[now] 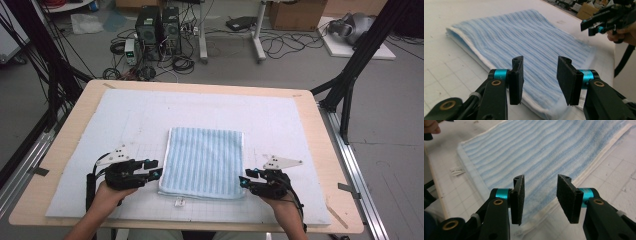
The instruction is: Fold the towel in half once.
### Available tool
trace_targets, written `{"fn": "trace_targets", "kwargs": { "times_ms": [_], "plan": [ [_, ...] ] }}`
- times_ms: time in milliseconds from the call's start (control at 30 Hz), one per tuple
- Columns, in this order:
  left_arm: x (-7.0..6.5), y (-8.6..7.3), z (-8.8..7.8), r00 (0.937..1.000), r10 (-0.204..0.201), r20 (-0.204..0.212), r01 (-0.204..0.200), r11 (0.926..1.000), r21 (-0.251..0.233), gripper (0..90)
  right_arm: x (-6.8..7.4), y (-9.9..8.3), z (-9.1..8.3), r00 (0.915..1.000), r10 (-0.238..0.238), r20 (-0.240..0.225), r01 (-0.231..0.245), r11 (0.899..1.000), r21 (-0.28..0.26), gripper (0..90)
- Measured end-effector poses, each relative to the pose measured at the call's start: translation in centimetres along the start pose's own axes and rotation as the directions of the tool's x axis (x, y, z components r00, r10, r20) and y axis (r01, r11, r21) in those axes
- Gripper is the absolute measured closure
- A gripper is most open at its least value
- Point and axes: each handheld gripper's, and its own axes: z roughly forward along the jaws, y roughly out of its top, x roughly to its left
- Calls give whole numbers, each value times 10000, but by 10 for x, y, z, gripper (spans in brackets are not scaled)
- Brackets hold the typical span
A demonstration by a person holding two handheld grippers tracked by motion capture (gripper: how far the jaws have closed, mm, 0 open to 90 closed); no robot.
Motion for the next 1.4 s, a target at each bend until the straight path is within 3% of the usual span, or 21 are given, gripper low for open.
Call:
{"fn": "trace_targets", "kwargs": {
  "times_ms": [167,267,367,433,567,767,967,1067,1133,1233,1367,1400],
  "plan": [
    [9,4,14,9993,-49,-359,51,10000,52,560,-3,7,15,9987,-37,518,27,9998,195,573],
    [14,7,20,9985,-102,-534,105,9999,54,555,-4,11,23,9984,-127,559,112,9996,275,629],
    [17,7,28,9978,6,-667,7,9998,189,625,-1,13,32,9975,-395,590,363,9978,551,682],
    [18,6,34,9972,-35,-753,68,9991,430,661,-1,13,37,9970,-453,621,400,9957,834,696],
    [16,3,44,9958,-32,-910,145,9922,1236,690,1,10,42,9894,-1011,1044,850,9853,1482,702],
    [3,-6,47,9988,53,-479,57,9744,2250,718,-5,8,36,9859,-1026,1318,809,9836,1611,705],
    [-9,-13,41,9998,179,111,-201,9647,2625,718,-4,10,35,9822,-1222,1426,949,9782,1850,700],
    [-13,-15,38,9988,323,365,-410,9616,2713,720,-6,11,35,9853,-1071,1332,819,9798,1822,674],
    [-12,-12,38,9991,239,339,-319,9646,2616,699,-7,12,34,9882,-873,1261,657,9839,1664,638],
    [-3,-1,38,10000,41,-2,-40,9810,1942,629,-11,16,32,9905,-607,1238,469,9927,1110,603],
    [19,18,46,9993,-293,-235,315,9945,1003,610,-23,27,31,9887,-229,1480,150,9984,540,536],
    [25,22,49,9988,-123,-471,163,9962,857,626,-26,30,32,9887,-15,1500,-54,9990,455,530]
  ]
}}
